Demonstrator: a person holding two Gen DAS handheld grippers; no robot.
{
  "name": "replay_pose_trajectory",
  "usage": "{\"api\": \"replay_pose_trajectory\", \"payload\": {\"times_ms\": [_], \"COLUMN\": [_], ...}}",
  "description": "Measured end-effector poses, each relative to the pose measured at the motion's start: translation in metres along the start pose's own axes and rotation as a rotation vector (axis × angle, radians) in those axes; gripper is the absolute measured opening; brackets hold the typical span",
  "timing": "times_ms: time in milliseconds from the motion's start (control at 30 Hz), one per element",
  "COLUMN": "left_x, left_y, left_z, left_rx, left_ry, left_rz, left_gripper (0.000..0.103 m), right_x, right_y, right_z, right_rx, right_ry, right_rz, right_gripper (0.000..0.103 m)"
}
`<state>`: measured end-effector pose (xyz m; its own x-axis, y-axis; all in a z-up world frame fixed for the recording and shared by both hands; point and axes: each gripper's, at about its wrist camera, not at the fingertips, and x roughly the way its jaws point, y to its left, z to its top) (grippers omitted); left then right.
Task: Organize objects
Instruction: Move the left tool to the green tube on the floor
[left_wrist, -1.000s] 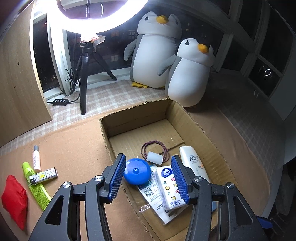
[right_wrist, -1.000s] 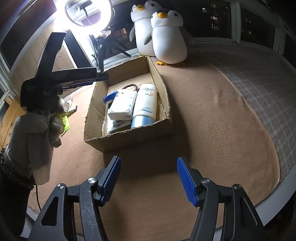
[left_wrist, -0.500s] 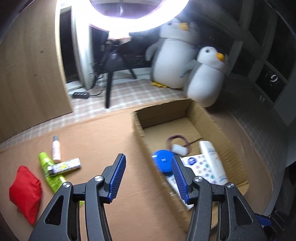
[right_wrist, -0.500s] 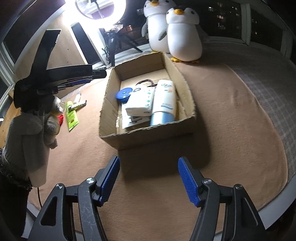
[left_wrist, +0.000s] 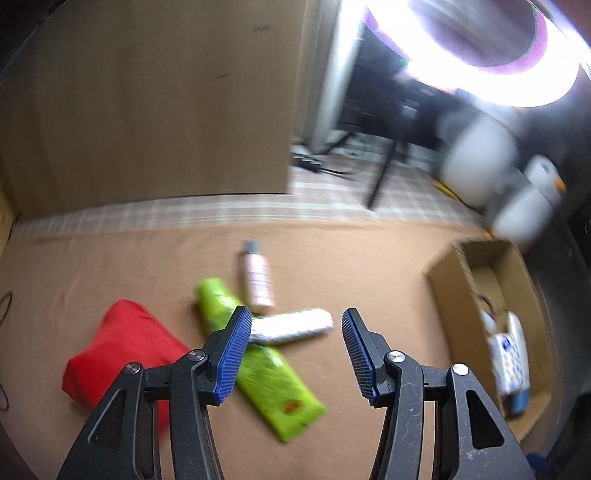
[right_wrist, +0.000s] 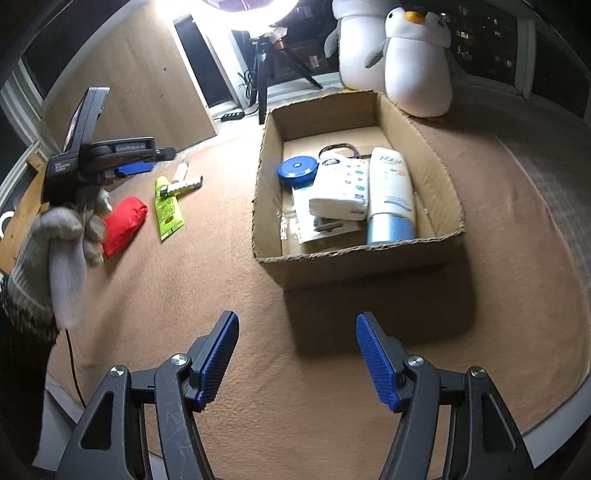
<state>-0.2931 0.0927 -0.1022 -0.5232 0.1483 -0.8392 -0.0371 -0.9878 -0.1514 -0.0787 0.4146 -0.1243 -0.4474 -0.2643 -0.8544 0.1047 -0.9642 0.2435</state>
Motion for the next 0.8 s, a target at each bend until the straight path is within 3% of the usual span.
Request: {"api": "replay_pose_trajectory", "payload": {"times_ms": [167,367,667,800], "left_x": [0.015,0.042,0.074,0.086], "left_y": [0.056,0.084,0.077,0.07], "left_z": [0.017,0.028,0.03,0.03], "left_rx": [-0.14,-0.184,-0.153,-0.119], "left_ry": [-0.005,0.016,0.062,0.097], "left_rz": [0.019,0.034,0.02,0.028], "left_gripper": [0.054,0.038,0.03,0.021], "right_x": [0.005,0.011,0.016,0.017], "right_y": [0.004,0.001,-0.009,-0.011], "right_z": [0.0,0.001,0.002,0.001], "right_rx": [-0.011,-0.021,-0.01,-0.006], "right_ry": [0.015,0.038,0.058,0.068], "right_rz": [-0.008,-0.03,-0.051,-0.06], "right_gripper": [0.062,0.062,0.062,0.062]}}
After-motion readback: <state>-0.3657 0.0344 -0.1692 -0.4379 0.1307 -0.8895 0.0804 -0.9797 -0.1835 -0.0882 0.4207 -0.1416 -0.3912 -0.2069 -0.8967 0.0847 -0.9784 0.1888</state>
